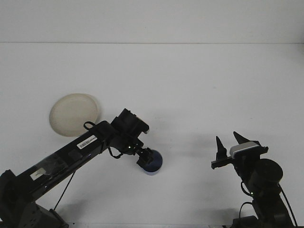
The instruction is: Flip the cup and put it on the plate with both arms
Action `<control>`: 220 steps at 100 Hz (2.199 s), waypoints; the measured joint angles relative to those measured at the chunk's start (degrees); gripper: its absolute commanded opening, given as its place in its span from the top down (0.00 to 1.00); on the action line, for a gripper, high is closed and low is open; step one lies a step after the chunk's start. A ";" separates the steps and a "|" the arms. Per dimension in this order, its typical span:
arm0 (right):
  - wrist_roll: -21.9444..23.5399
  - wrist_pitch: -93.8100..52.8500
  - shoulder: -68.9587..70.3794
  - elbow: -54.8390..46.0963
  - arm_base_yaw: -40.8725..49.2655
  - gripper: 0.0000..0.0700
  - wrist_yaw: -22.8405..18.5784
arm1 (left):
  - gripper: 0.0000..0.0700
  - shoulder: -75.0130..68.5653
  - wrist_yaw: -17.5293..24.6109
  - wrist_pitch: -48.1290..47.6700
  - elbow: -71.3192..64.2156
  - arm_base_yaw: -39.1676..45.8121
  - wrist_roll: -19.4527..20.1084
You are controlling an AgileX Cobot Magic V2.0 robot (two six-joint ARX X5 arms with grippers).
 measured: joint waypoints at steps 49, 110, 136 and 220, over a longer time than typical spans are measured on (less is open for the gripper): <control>0.13 0.02 0.00 0.00 0.00 0.39 -0.02 | 0.98 4.37 -7.78 2.75 0.20 -4.85 0.00; 0.13 0.02 0.00 0.00 0.00 0.39 0.00 | 0.98 -2.84 -16.31 -12.68 21.90 11.72 3.67; 0.13 0.02 0.00 0.00 0.00 0.39 0.00 | 0.98 -5.68 -17.14 -17.86 23.45 29.97 4.66; 0.11 0.04 0.00 0.00 0.00 0.39 0.00 | 0.98 13.38 -15.78 -15.04 23.17 49.70 5.16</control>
